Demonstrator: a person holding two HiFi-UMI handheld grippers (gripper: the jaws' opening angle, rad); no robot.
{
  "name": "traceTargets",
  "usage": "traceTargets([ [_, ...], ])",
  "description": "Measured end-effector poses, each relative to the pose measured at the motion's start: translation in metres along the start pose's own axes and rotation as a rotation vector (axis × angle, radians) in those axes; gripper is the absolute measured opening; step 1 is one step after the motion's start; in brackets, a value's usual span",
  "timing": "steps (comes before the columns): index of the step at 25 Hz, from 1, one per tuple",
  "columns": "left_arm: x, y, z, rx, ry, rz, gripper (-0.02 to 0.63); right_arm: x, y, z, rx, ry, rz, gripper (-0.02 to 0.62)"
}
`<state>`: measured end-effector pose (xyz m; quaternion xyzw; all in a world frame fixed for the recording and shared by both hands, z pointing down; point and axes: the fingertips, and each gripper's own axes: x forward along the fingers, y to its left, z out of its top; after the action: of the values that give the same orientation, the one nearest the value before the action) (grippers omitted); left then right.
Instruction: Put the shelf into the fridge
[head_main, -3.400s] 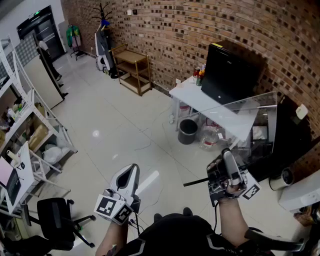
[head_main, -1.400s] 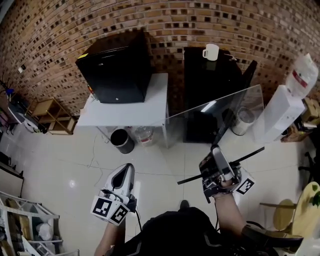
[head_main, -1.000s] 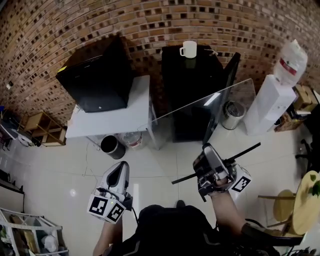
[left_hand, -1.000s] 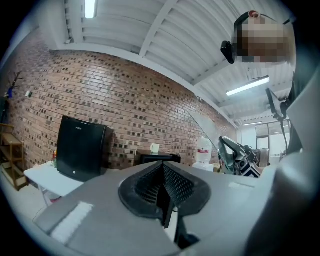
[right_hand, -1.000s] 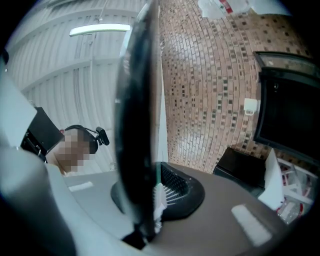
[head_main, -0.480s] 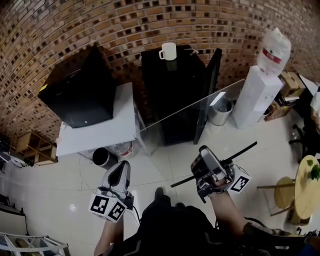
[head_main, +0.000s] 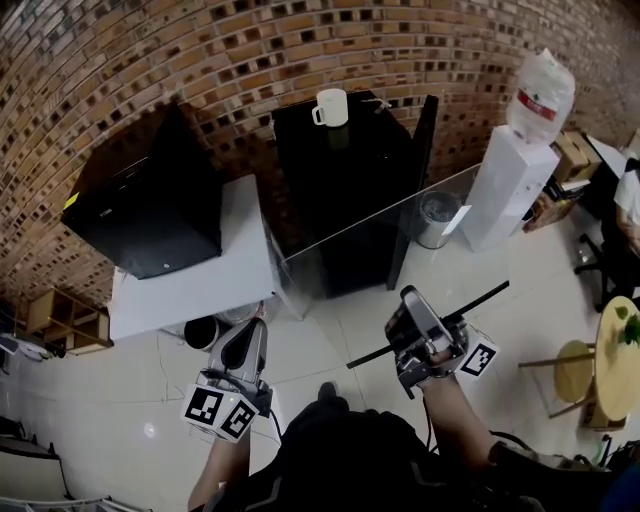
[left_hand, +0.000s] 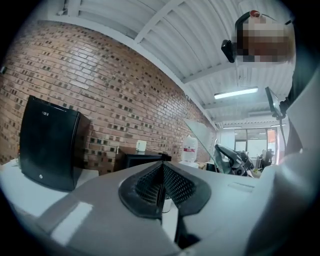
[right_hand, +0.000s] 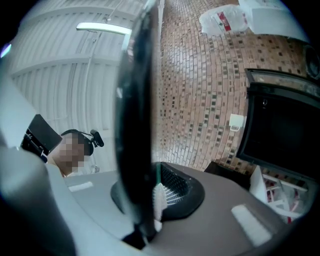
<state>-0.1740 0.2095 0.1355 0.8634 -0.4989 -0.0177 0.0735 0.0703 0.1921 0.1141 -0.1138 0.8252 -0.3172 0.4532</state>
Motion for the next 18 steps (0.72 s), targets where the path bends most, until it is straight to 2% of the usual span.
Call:
traceTargets([
  [6,0.029,0.020,-0.005,-0.011,0.014,-0.073,-0.006,0.012,-0.029,-0.007,0.009,-0.039,-0.049,0.018],
  [12,0.050,0.049,-0.021,-0.050,0.017,-0.086,-0.006,0.007,-0.057,-0.014,-0.004,-0.059,-0.122,0.017],
  [18,0.071,0.056,-0.032,-0.092,0.031,-0.162,-0.006,0.002,-0.077,-0.014,-0.012,-0.103,-0.164,0.018],
])
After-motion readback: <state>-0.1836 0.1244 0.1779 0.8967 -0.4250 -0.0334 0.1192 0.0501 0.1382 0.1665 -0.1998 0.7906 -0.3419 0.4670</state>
